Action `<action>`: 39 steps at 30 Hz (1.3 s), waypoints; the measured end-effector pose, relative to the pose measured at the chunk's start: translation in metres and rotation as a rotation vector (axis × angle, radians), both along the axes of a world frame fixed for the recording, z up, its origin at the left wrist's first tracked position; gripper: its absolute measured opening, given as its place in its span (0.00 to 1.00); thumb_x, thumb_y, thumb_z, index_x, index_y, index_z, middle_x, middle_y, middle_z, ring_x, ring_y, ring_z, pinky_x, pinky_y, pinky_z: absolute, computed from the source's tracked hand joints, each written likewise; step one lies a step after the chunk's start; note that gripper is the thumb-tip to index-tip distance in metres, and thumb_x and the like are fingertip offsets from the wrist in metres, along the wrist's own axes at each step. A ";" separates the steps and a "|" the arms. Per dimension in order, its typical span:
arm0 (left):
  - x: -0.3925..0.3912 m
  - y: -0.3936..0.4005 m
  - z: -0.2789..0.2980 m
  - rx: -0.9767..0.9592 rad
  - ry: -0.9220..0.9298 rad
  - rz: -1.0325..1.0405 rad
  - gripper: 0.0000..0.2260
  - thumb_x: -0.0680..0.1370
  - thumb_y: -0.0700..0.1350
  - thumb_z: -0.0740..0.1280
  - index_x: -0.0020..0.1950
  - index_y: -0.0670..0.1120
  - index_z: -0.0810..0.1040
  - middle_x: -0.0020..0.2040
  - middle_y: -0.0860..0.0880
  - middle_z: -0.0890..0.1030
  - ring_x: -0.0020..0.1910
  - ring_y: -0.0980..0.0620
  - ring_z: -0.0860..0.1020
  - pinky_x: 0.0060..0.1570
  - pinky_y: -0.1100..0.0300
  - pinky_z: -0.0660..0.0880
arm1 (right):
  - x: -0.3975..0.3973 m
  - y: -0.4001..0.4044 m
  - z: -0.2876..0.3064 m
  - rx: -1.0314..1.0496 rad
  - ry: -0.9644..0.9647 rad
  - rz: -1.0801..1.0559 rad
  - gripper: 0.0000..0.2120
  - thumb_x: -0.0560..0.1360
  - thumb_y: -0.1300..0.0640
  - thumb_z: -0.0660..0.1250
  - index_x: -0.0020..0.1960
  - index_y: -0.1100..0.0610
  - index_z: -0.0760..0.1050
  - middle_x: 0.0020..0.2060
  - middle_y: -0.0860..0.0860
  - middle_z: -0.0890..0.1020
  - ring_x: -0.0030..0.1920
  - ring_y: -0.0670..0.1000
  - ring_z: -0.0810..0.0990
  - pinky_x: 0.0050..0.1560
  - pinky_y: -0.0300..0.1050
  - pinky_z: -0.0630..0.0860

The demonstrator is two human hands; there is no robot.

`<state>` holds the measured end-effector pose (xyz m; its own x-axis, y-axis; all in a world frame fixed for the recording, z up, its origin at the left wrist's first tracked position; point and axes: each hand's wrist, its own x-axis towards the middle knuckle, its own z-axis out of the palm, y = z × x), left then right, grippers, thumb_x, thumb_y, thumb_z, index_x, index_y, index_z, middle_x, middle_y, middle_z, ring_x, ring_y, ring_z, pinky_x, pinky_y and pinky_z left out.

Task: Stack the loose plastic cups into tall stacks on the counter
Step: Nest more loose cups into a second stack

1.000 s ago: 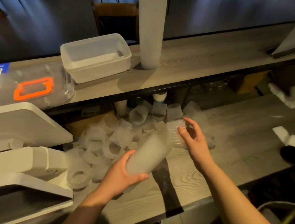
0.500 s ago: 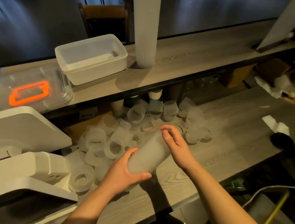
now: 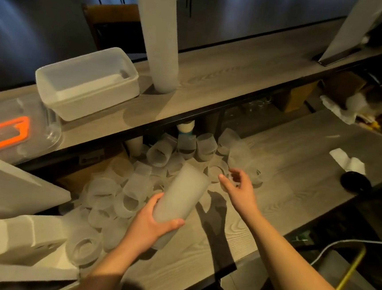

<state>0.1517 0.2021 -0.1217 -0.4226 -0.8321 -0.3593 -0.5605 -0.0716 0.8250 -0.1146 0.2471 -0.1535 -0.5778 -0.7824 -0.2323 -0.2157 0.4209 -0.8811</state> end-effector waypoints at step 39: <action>-0.056 -0.016 -0.014 0.054 0.020 0.073 0.40 0.58 0.67 0.77 0.66 0.59 0.69 0.59 0.57 0.76 0.56 0.57 0.78 0.53 0.55 0.80 | -0.103 -0.022 -0.012 0.171 0.444 0.384 0.37 0.69 0.33 0.71 0.71 0.49 0.69 0.70 0.47 0.68 0.72 0.51 0.65 0.73 0.55 0.64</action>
<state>0.0960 0.1857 -0.1362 -0.3687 -0.8408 -0.3963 -0.5358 -0.1561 0.8298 -0.2178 0.2255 -0.1650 -0.3320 -0.9270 -0.1746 -0.7112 0.3676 -0.5992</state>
